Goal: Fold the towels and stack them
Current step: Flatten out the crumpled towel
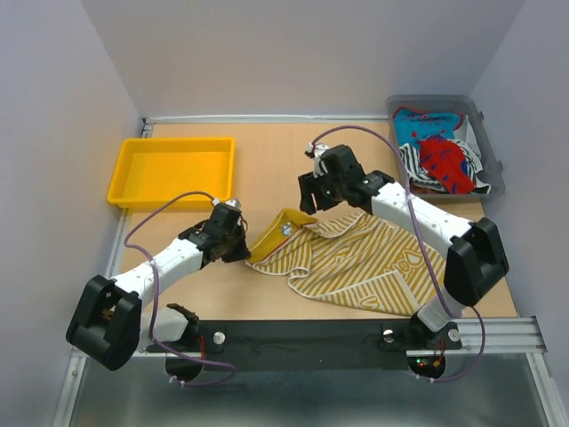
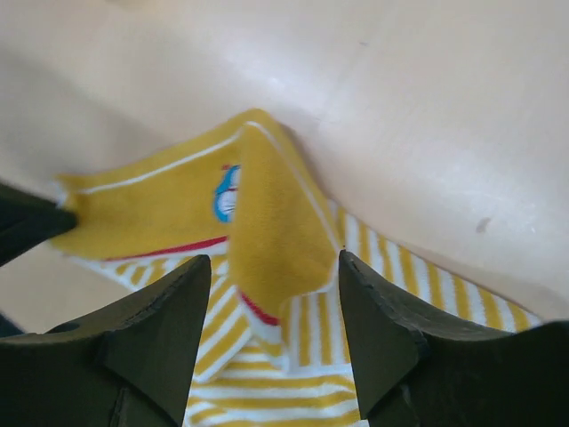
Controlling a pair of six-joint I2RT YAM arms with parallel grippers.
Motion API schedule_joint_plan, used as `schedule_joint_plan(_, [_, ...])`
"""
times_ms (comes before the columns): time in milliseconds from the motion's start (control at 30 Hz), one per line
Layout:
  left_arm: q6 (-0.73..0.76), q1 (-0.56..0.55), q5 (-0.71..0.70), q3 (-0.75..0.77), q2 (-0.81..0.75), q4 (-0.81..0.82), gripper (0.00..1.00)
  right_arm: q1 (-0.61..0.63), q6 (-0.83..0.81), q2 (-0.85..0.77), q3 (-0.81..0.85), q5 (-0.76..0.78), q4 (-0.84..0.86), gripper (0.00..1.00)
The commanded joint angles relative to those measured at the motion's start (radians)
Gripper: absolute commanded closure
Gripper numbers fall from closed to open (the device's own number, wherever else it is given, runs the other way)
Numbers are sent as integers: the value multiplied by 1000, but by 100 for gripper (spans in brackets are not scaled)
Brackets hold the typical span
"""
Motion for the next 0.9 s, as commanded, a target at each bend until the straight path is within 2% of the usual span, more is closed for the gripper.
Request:
schedule_joint_plan(0, [-14,5,10,-16,-26,21,100,-68,166,95,-20,27,46,32])
schedule_joint_plan(67, [-14,5,12,-21,-25,29,100,-84,258,109,-57,27,98,30])
schedule_joint_plan(200, [-15,5,21,-27,-23,41,100,-102,331,139,-114,15,187,28])
schedule_joint_plan(367, [-11,5,21,-28,-22,47,100,-101,274,158,-166,-193,319,35])
schedule_joint_plan(500, [-8,7,25,-21,-9,55,100,-99,234,155,-154,-306,345,36])
schedule_joint_plan(733, [-17,5,36,-30,-23,57,100,-50,213,214,-119,-387,344,37])
schedule_joint_plan(867, [-23,5,27,-33,-34,55,100,-4,173,190,-122,-332,344,37])
